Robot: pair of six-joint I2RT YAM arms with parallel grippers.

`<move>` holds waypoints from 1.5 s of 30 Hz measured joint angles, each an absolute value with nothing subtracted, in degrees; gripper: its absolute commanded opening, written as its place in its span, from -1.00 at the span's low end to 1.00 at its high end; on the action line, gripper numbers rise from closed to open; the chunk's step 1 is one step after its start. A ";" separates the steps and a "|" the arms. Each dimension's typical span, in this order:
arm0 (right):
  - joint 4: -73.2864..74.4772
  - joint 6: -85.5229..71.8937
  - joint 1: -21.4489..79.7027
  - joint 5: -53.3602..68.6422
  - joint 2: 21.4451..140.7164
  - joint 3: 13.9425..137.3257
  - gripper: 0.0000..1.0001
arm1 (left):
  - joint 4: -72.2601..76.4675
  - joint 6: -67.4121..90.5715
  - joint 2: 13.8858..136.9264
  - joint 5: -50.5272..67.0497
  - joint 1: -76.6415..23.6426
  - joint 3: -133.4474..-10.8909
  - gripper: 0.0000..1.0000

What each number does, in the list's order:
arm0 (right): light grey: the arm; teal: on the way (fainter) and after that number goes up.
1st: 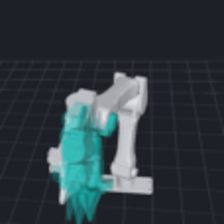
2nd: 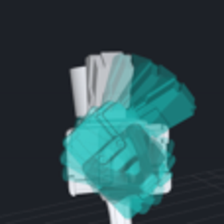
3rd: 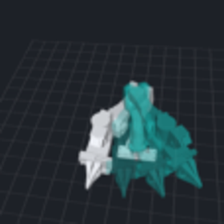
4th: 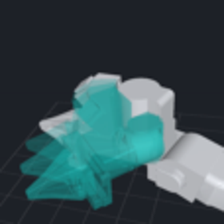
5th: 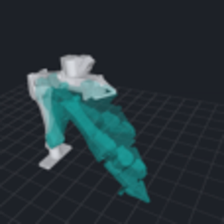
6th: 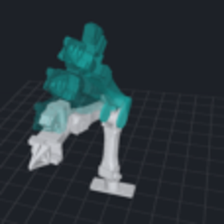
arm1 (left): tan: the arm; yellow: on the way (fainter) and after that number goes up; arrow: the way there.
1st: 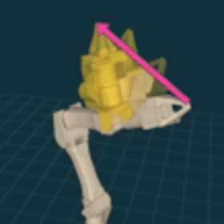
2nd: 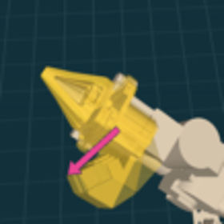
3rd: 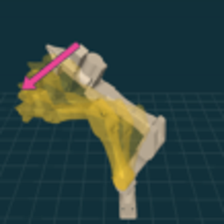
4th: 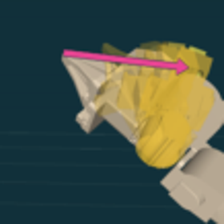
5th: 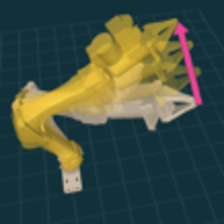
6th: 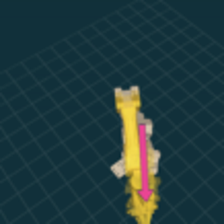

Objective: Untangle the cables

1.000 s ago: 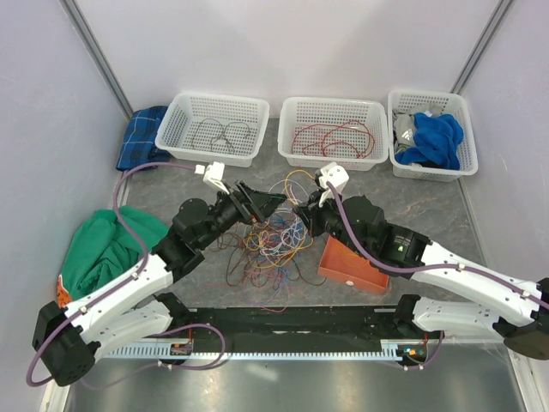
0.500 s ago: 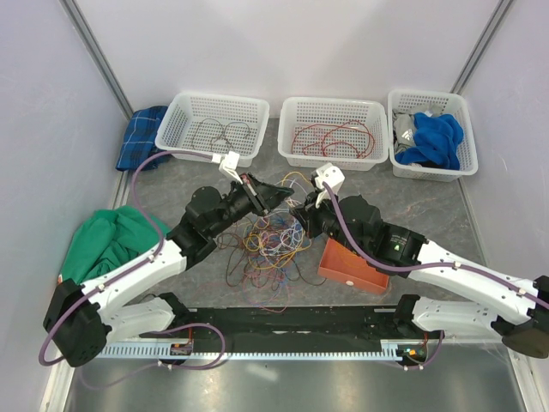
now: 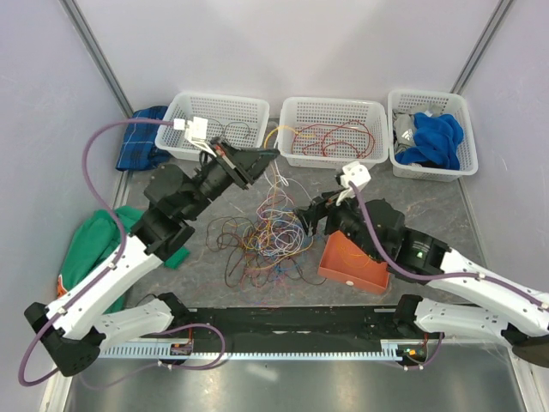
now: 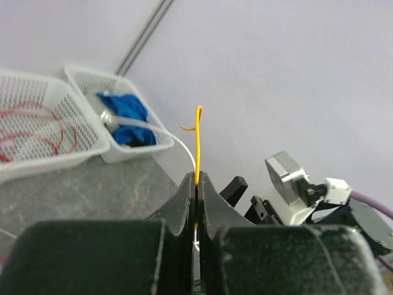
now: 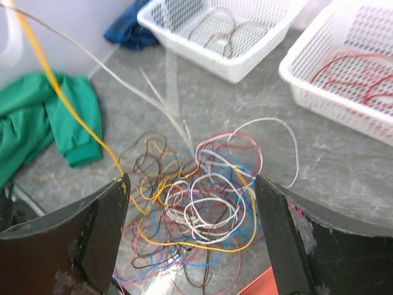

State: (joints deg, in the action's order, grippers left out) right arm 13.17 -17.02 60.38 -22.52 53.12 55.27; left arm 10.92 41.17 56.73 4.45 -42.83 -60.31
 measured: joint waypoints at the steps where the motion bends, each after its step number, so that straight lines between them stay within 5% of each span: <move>1: 13.21 -16.95 60.38 -23.29 51.86 55.27 0.76 | 9.72 40.21 56.77 4.40 -42.83 -62.63 -0.97; 10: 6.07 -18.04 60.31 -19.46 46.48 52.36 0.55 | 5.39 35.35 59.16 4.56 -42.83 -74.61 -0.97; 21: -7.75 -23.75 60.31 -5.93 61.47 46.54 0.41 | 2.35 34.44 60.40 4.56 -42.83 -74.89 -0.97; 24: -9.91 -24.49 60.31 -4.67 64.55 46.06 0.11 | 2.28 34.39 60.40 4.58 -42.83 -74.98 -0.96; 25: -10.57 -24.53 60.31 -4.45 65.21 46.06 -0.26 | 2.28 34.39 60.40 4.58 -42.83 -75.00 -0.96; 28: -12.80 -24.91 60.31 -4.08 67.09 46.06 -0.94 | 2.26 34.37 60.40 4.58 -42.83 -75.02 -0.96; 34: -13.26 -25.85 60.31 -5.19 67.90 46.06 -1.00 | 1.56 33.61 59.92 3.46 -42.83 -74.85 -0.95; 36: -10.17 -25.36 60.34 -6.68 66.00 46.70 -1.00 | 1.45 33.34 58.72 0.95 -42.83 -73.71 -0.66; 37: -8.05 -24.95 60.34 -7.75 64.88 47.70 -1.00 | 1.32 33.32 57.47 -1.23 -42.83 -72.44 -0.20; 39: -2.22 -23.64 60.31 -9.89 62.89 51.94 -1.00 | 0.25 32.80 55.20 -5.06 -42.83 -70.08 0.30; 40: 0.73 -22.52 60.31 -11.53 62.02 55.57 -1.00 | -0.27 33.01 53.63 -7.62 -42.83 -68.27 0.81; 41: 3.75 -21.45 60.31 -13.15 61.34 59.72 -1.00 | -1.10 32.86 52.42 -9.43 -42.83 -66.89 0.99; 45: 10.70 -17.52 60.31 -18.46 60.66 75.44 -1.00 | -4.43 33.30 48.95 -16.43 -42.83 -61.34 0.99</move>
State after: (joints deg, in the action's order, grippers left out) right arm 10.70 -17.52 60.31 -18.46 60.66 75.44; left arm -4.43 33.30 48.95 -16.43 -42.83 -61.34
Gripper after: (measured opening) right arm 0.011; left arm 0.985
